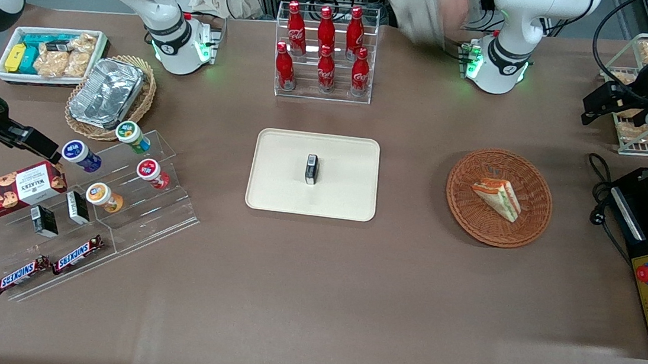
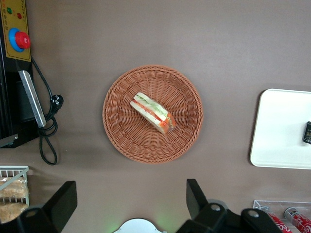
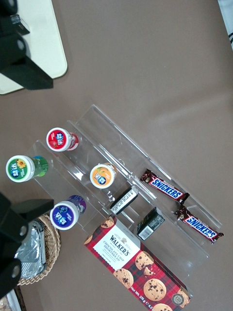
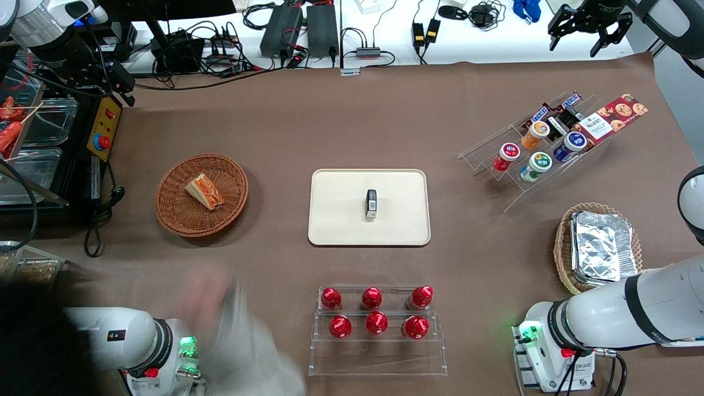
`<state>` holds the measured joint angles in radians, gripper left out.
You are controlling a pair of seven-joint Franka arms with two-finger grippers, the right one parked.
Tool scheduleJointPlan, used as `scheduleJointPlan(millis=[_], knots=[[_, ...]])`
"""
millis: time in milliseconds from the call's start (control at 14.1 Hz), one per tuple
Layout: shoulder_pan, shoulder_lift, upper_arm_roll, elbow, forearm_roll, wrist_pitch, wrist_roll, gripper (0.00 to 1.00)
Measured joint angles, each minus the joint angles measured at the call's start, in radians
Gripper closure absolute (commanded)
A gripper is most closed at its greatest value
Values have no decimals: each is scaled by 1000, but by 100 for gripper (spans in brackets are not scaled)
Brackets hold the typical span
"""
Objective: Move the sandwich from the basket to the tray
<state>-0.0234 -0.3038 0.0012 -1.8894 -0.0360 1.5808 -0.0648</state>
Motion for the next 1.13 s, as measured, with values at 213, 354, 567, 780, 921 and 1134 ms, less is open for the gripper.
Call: scheduleJointPlan(millis=[213, 354, 567, 780, 921, 1134], knots=[[0, 1, 0, 1, 0, 0, 0, 0], [0, 3, 0, 2, 0, 0, -1, 0], [0, 9, 0, -2, 0, -1, -5, 0], [0, 10, 0, -29, 0, 0, -54, 0], [0, 9, 0, -65, 1, 36, -132, 0], [0, -1, 1, -217, 1, 215, -245, 0]])
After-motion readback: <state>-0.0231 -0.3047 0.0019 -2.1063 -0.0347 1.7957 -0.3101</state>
